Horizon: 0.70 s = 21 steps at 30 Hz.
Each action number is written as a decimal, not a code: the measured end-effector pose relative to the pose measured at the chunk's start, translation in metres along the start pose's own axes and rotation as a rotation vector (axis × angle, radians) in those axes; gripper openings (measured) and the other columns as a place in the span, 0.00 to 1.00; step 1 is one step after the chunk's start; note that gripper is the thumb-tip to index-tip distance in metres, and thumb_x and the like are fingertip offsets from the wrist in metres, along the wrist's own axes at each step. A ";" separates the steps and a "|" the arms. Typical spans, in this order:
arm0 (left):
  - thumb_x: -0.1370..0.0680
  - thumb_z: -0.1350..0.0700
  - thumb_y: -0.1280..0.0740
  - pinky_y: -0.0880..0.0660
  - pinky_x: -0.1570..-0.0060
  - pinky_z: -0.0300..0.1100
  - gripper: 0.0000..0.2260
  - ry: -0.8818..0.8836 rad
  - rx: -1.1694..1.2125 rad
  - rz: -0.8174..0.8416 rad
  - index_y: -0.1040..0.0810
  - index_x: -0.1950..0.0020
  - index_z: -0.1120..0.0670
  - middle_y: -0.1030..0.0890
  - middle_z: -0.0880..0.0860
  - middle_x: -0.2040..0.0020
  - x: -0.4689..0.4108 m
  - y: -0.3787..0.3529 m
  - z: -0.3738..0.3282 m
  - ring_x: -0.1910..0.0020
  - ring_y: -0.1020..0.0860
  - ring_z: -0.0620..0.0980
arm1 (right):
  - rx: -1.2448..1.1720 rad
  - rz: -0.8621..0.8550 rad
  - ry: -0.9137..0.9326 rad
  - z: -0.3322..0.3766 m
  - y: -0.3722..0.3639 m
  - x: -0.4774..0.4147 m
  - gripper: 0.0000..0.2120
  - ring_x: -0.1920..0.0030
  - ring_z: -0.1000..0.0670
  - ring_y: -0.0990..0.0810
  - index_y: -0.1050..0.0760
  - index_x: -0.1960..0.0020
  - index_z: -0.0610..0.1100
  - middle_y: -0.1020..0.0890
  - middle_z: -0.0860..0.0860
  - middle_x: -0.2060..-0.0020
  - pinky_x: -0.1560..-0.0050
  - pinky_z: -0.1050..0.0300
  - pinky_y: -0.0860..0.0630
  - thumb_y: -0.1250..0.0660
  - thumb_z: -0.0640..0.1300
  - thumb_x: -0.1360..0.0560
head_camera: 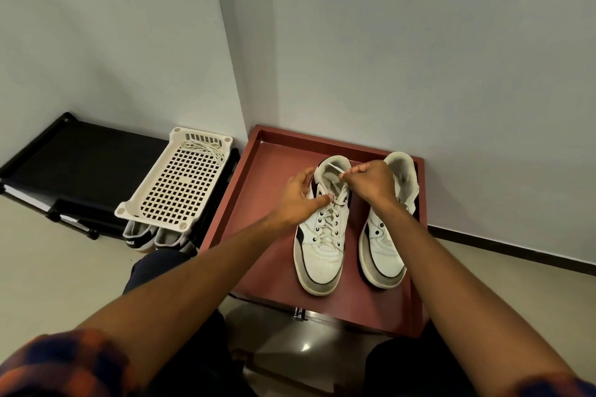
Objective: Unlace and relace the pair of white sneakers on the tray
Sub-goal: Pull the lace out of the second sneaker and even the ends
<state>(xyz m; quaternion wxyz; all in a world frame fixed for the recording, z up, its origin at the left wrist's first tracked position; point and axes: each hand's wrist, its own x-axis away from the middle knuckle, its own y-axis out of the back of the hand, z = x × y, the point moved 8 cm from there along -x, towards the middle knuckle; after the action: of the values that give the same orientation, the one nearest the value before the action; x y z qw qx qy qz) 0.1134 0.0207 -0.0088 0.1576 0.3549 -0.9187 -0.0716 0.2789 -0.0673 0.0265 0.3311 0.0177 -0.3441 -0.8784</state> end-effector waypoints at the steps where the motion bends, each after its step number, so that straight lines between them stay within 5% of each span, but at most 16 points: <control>1: 0.30 0.53 0.20 0.22 0.42 0.43 0.24 0.007 0.018 0.004 0.27 0.42 0.37 0.19 0.46 0.42 0.006 -0.008 0.005 0.43 0.20 0.44 | 0.093 -0.014 0.015 0.006 0.000 -0.003 0.08 0.63 0.51 0.17 0.18 0.68 0.48 0.17 0.53 0.69 0.57 0.55 0.22 0.23 0.43 0.31; 3: 0.35 0.41 0.20 0.22 0.40 0.49 0.27 0.022 -0.050 -0.039 0.28 0.40 0.35 0.19 0.45 0.43 0.014 -0.021 0.020 0.43 0.20 0.44 | 0.359 -0.012 0.079 0.024 -0.004 -0.003 0.02 0.56 0.43 0.16 0.16 0.59 0.43 0.15 0.46 0.62 0.55 0.52 0.20 0.27 0.42 0.29; 5: 0.41 0.29 0.24 0.26 0.36 0.51 0.43 0.070 -0.242 -0.078 0.32 0.31 0.41 0.25 0.47 0.37 0.025 -0.031 0.030 0.36 0.26 0.47 | 0.614 0.029 0.137 0.039 -0.015 0.001 0.11 0.47 0.38 0.17 0.18 0.46 0.39 0.15 0.42 0.50 0.49 0.49 0.22 0.28 0.44 0.26; 9: 0.44 0.31 0.26 0.29 0.34 0.55 0.54 0.119 -0.382 -0.173 0.41 0.24 0.49 0.32 0.51 0.32 0.046 -0.043 0.034 0.32 0.31 0.54 | 0.839 0.076 0.227 0.051 -0.031 0.003 0.17 0.42 0.39 0.18 0.22 0.40 0.41 0.17 0.43 0.43 0.47 0.48 0.23 0.31 0.51 0.23; 13: 0.41 0.33 0.22 0.32 0.31 0.55 0.59 0.192 -0.501 -0.185 0.53 0.20 0.48 0.39 0.53 0.26 0.056 -0.051 0.050 0.27 0.36 0.55 | 0.695 0.053 0.172 0.048 -0.023 0.002 0.15 0.46 0.41 0.17 0.19 0.45 0.44 0.15 0.46 0.49 0.51 0.50 0.25 0.28 0.53 0.26; 17: 0.40 0.35 0.22 0.31 0.33 0.55 0.59 0.223 -0.539 -0.224 0.55 0.20 0.46 0.34 0.54 0.30 0.062 -0.052 0.055 0.31 0.33 0.56 | 0.424 -0.038 0.117 0.030 0.005 0.009 0.08 0.57 0.45 0.16 0.15 0.58 0.48 0.15 0.52 0.64 0.56 0.53 0.21 0.32 0.49 0.27; 21: 0.38 0.37 0.25 0.31 0.34 0.56 0.55 0.203 -0.580 -0.275 0.52 0.20 0.47 0.32 0.55 0.30 0.056 -0.047 0.051 0.33 0.30 0.58 | 0.180 -0.210 0.068 0.006 0.040 0.026 0.07 0.52 0.49 0.16 0.15 0.51 0.50 0.14 0.54 0.56 0.55 0.58 0.25 0.30 0.51 0.25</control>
<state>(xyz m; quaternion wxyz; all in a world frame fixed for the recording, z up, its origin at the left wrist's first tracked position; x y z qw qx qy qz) 0.0865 -0.0511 -0.0552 0.3316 0.4213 -0.7831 -0.3152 0.2800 -0.1010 0.0607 0.2461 0.1129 -0.4062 -0.8727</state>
